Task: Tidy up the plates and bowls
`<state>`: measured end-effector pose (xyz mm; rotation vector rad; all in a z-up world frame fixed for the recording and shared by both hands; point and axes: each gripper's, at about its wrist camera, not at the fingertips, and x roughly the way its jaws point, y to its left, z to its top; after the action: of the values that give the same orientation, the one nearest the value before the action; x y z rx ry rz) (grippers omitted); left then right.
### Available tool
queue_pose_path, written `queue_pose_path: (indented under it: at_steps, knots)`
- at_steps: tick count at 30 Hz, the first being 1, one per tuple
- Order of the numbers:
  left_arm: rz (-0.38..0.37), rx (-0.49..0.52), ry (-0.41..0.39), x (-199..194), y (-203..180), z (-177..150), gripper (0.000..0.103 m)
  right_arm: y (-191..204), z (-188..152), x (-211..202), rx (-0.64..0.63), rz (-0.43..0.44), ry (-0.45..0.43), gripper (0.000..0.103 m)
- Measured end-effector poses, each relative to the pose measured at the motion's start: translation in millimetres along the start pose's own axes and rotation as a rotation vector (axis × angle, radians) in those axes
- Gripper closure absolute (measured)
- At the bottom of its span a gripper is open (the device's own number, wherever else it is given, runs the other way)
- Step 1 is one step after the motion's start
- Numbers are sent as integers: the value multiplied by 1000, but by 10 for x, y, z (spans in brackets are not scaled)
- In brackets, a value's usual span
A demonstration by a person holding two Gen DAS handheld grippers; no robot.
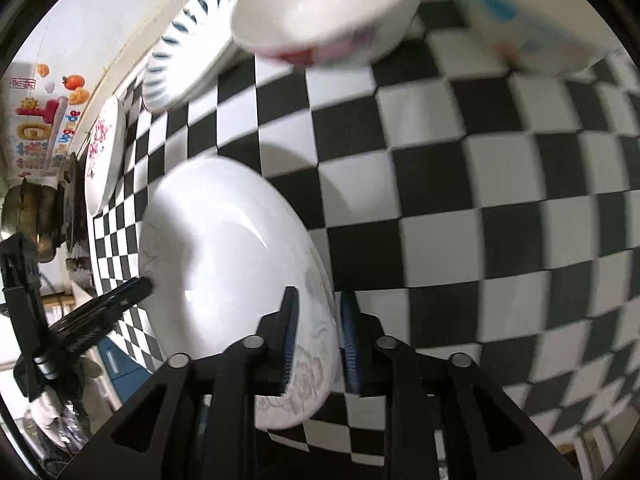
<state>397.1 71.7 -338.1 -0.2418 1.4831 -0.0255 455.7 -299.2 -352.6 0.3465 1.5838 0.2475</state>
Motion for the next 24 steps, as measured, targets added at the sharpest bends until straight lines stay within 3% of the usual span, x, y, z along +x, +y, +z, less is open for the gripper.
queue_pose_path:
  at_steps: [2, 6, 9, 13, 18, 24]
  knots:
    - [-13, -62, -57, -306, 282, 43, 74, 168, -2, -238, -30, 21, -38, 63]
    - [-2, -139, -150, -687, 788, 302, 62, 810, 182, -431, -103, 121, -59, 30]
    - [27, -196, -171, -698, 1217, 654, 60, 1370, 453, -244, -162, 168, -40, 29]
    - [15, -287, -125, -475, 1827, 1089, 60, 2183, 961, 242, -230, 204, -4, 29]
    - [-2, -337, -62, -131, 2243, 1423, 60, 2964, 1568, 894, -321, 136, 32, 30]
    - [-3, -304, -43, 48, 2333, 1660, 60, 3196, 2030, 1403, -329, 67, 87, 35]
